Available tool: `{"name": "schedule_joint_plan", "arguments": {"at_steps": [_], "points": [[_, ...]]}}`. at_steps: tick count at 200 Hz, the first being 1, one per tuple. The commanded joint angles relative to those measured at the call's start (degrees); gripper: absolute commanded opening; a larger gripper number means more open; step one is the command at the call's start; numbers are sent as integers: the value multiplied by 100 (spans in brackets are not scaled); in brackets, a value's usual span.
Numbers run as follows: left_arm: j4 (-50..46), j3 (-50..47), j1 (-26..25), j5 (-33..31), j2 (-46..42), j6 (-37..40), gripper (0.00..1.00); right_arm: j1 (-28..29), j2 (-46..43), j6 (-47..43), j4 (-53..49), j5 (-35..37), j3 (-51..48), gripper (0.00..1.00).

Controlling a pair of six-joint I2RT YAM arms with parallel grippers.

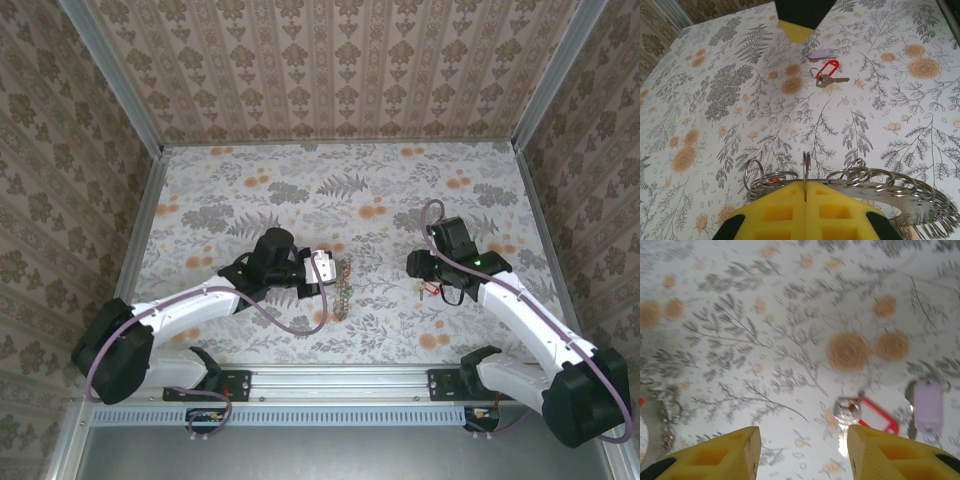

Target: Put the keys on the keyring

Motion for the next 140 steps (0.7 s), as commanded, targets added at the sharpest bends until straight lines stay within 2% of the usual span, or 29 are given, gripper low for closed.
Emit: {"name": "schedule_joint_plan", "arguments": {"at_steps": [1, 39, 105, 114, 140], "points": [[269, -89, -32, -14, -193, -111, 0, -27, 83, 398, -818, 355, 179, 50], [302, -98, 11, -13, -202, -346, 0, -84, 483, 424, -1031, 498, 146, 49], [231, -18, 46, 14, -158, -490, 0, -205, 1397, 364, -298, 138, 247, 38], [224, -11, 44, 13, -149, -486, 0, -211, 1498, 378, -225, 212, 275, 34], [190, 40, 47, 1, -123, -500, 0, -227, 1716, 384, -30, 415, 249, 33]]}}
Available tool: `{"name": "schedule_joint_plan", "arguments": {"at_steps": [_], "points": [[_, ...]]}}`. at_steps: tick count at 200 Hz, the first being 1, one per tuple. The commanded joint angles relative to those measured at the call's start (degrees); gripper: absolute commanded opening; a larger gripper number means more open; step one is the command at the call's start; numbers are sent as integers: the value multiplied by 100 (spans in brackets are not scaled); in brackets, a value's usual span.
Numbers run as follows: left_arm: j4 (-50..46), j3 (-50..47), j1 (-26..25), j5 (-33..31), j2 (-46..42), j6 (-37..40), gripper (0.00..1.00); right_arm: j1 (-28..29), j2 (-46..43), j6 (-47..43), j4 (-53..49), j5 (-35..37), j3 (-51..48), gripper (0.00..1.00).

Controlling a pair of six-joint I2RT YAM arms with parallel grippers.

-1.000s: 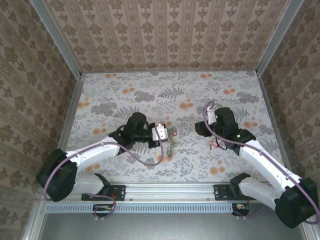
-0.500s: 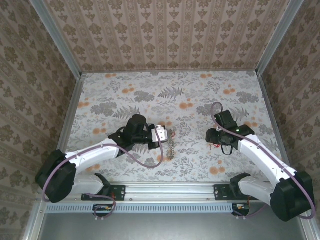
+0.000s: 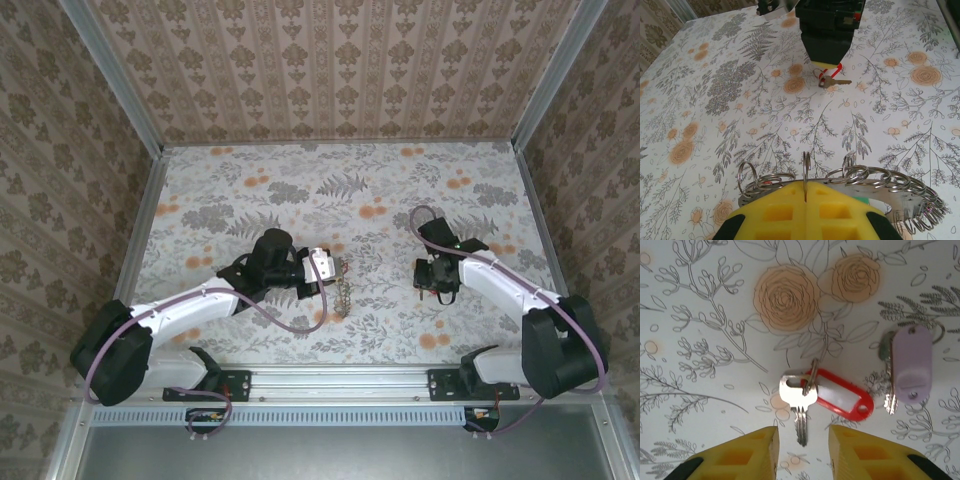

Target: Put the keys on the keyring

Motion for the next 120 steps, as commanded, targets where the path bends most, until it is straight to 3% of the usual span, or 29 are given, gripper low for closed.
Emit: {"name": "schedule_joint_plan", "arguments": {"at_steps": [1, 62, 120], "points": [[128, 96, 36, 42, -71, -139, 0, -44, 194, 45, 230, 197, 157, 33], [119, 122, 37, 60, -62, -134, 0, -107, 563, 113, 457, 464, 85, 24], [117, 131, 36, 40, -84, -114, 0, -109, 623, 133, 639, 437, 60, 22]]}}
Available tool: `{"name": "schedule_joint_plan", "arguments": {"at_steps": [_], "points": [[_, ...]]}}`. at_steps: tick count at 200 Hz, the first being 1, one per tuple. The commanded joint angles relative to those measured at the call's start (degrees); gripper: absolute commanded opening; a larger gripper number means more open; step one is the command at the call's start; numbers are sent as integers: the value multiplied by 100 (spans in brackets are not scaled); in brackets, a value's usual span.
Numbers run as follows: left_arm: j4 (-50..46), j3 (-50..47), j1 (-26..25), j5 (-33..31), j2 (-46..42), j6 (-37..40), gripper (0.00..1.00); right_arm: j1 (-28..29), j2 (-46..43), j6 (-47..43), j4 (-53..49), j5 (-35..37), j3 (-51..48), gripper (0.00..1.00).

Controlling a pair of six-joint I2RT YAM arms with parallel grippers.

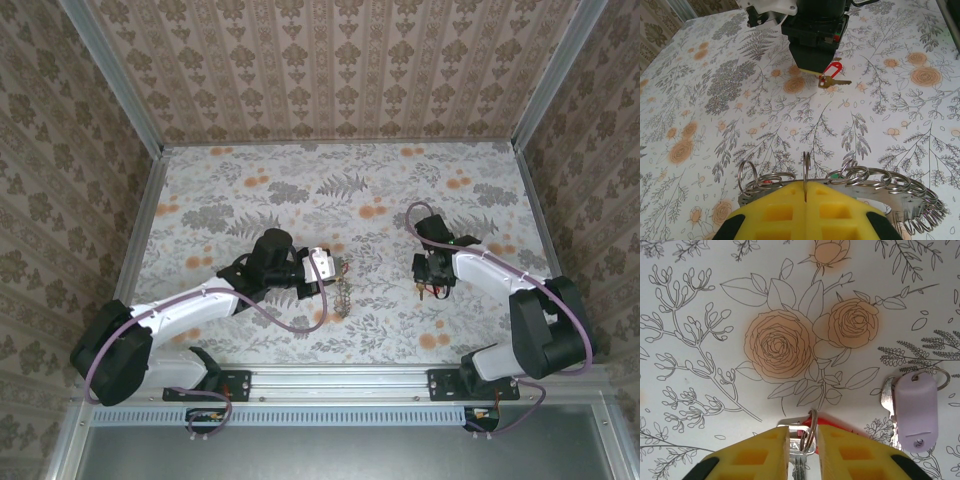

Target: Put the keys on the keyring

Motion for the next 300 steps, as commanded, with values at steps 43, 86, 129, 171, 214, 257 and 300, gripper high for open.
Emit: {"name": "schedule_joint_plan", "arguments": {"at_steps": [43, 86, 129, 171, 214, 257, 300], "points": [[118, 147, 37, 51, -88, -87, 0, -40, 178, 194, -112, 273, 0, 24], [111, 125, 36, 42, -119, -77, 0, -44, 179, 215, -78, 186, -20, 17], [86, 122, 38, 33, -114, -76, 0, -46, 148, 214, -158, 118, 40, 18], [71, 125, 37, 27, -121, -62, 0, -41, 114, 276, -164, 35, 15, 19], [74, 119, 39, 36, -123, -57, 0, -41, 112, 338, -168, 22, -28, 20], [74, 126, 41, 42, -123, -52, 0, -41, 131, 372, -131, -60, -29, 19], [57, 105, 40, 37, -150, -44, 0, -40, 204, 409, -98, -81, -29, 20]]}}
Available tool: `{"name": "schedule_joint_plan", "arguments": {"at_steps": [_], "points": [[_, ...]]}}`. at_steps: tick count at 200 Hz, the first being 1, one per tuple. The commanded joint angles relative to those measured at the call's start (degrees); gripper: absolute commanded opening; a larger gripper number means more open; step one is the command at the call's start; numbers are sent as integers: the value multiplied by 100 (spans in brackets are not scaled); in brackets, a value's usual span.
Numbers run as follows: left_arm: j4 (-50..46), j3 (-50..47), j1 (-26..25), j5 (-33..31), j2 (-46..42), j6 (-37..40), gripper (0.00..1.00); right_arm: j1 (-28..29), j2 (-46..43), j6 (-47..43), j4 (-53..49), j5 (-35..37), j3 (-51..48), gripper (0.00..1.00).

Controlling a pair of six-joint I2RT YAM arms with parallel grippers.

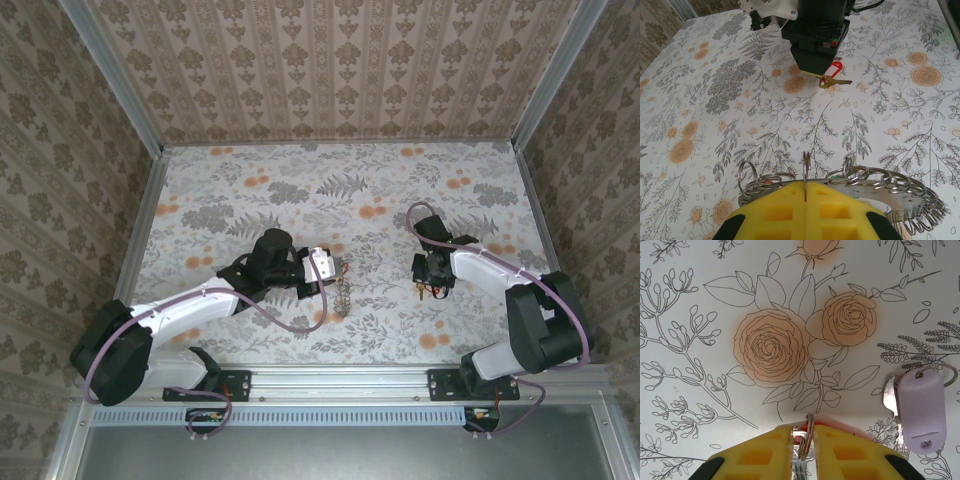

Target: Put the keys on the keyring

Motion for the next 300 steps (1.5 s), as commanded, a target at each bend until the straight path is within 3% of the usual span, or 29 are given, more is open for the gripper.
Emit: {"name": "schedule_joint_plan", "arguments": {"at_steps": [1, 300], "points": [[57, 106, 38, 48, -150, -41, 0, -25, 33, 104, -127, -72, -20, 19], [28, 81, 67, 55, -220, -29, 0, -5, 49, -42, -74, 19, 43, 17]]}}
